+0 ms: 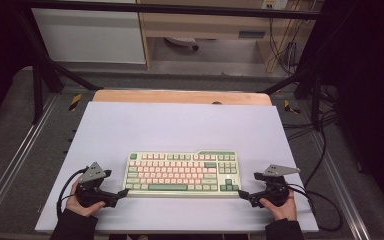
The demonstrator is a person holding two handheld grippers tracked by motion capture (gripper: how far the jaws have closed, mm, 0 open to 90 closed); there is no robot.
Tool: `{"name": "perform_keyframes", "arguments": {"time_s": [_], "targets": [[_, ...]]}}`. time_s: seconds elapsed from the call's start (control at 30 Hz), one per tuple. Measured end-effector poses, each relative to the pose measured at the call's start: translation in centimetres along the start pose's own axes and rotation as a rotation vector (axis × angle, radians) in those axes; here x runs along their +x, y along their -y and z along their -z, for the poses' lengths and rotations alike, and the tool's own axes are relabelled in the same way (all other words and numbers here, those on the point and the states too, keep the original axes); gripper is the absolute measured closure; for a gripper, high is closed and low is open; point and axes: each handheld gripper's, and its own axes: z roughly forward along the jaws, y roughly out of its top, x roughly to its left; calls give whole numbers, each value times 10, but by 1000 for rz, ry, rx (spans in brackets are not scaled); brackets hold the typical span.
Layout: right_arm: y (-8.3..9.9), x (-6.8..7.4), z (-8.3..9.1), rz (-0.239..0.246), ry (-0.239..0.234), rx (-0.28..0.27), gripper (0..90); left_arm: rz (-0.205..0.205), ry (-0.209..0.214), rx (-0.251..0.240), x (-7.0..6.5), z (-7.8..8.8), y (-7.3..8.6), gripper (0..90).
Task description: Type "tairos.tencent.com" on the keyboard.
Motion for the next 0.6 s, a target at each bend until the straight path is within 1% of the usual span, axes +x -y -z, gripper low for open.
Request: {"name": "perform_keyframes", "arguments": {"time_s": [0.6], "targets": [[-1,0,2,-2,-3,-5,11,-5,3,-2,-2,1,-3,35]]}}
